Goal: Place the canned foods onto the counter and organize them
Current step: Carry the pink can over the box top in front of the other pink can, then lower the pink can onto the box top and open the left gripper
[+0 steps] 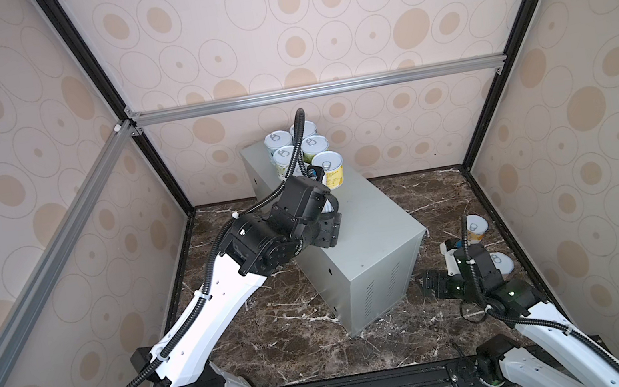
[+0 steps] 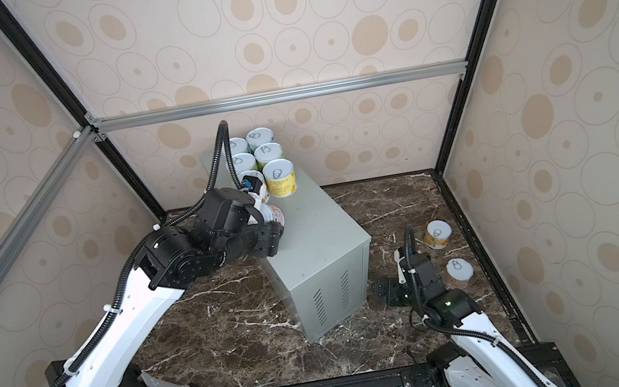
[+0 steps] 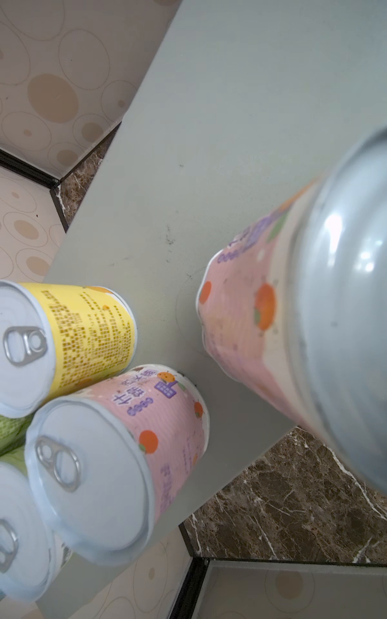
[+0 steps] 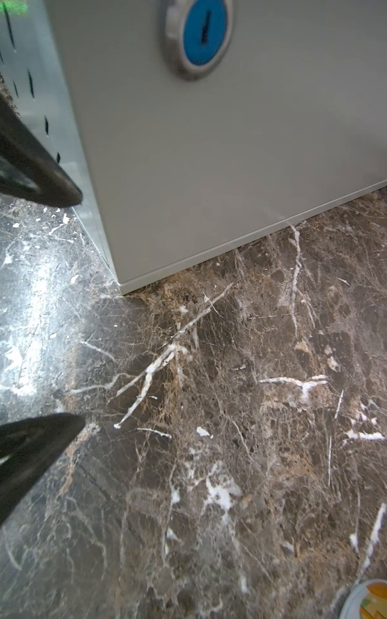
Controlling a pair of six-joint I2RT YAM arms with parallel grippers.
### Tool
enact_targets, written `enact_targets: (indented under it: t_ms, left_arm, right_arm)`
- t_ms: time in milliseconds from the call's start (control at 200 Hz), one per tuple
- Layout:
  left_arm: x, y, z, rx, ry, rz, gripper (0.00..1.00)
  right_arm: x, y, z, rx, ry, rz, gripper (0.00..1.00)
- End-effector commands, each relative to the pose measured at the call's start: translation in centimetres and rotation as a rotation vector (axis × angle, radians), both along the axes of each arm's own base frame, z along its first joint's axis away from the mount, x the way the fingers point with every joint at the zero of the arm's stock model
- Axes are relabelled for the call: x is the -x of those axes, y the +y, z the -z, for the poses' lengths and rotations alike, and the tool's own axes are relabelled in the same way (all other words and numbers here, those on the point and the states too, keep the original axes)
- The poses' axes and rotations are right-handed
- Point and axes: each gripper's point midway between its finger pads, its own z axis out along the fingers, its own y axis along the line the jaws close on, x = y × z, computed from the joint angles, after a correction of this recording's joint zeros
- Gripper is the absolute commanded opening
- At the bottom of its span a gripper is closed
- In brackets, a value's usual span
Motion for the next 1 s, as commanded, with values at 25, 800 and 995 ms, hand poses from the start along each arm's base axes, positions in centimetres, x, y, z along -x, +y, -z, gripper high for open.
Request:
enact_targets:
  t_ms: [25, 800, 995]
  left_arm:
    - [0.0, 0.1, -1.1, -0.009, -0.035, -0.004, 0.72]
    - [0.3, 1.1, -2.7, 0.101, -0.123, -0.050, 0.95]
    - [0.8, 2.1, -1.3, 0.146, -0.140, -0.083, 0.86]
  right_arm:
    - [0.3, -0.3, 0.0, -0.009, -0.020, 0.014, 0.98]
    - [0.9, -0.8, -4.7, -0.017, -0.095, 0.023, 0.98]
    - [0.8, -0.8, -5.1, -0.004, -0.091, 0.012, 0.98]
